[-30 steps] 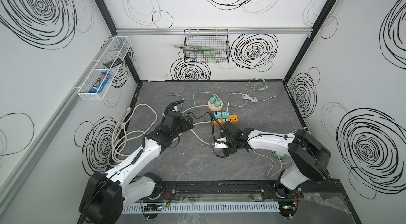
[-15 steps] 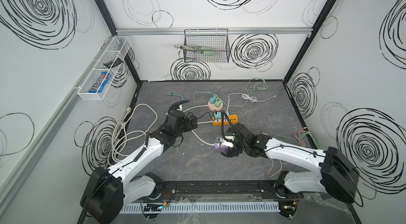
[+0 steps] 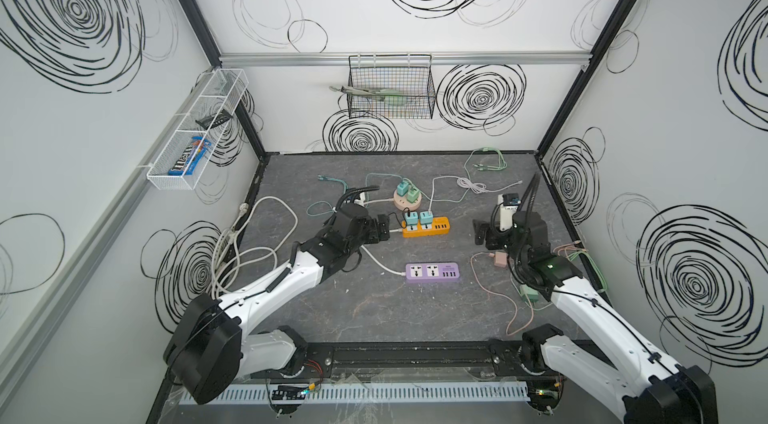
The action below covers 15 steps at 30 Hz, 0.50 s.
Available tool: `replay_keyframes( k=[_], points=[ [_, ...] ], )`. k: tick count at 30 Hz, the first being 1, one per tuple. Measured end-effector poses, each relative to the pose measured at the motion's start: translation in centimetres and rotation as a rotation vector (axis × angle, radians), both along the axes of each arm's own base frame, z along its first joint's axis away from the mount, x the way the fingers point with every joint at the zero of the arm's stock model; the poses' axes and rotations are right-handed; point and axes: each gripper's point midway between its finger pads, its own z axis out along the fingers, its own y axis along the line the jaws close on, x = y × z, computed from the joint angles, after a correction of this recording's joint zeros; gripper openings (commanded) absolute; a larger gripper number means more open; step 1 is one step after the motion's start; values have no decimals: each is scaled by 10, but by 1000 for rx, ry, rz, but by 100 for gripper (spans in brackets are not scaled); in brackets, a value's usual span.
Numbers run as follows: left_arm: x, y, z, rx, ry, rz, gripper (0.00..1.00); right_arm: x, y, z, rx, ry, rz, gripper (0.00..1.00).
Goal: Insert the plug
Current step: 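Move the right gripper to the pink charger and grasp it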
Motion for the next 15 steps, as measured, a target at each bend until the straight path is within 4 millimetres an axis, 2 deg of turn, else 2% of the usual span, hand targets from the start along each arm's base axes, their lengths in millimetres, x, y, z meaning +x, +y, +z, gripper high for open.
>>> replay_keyframes(
  k=[5, 9, 12, 15],
  points=[
    [1, 2, 0, 8, -6, 9, 96, -2, -33, -39, 174, 188, -165, 97],
    [2, 3, 1, 9, -11, 14, 96, -14, -49, -70, 298, 356, -309, 97],
    [2, 3, 1, 10, -13, 17, 96, -20, -52, -79, 391, 446, -393, 97],
    [2, 3, 0, 12, -11, 17, 96, -17, -51, -72, 483, 478, -454, 97]
  ],
)
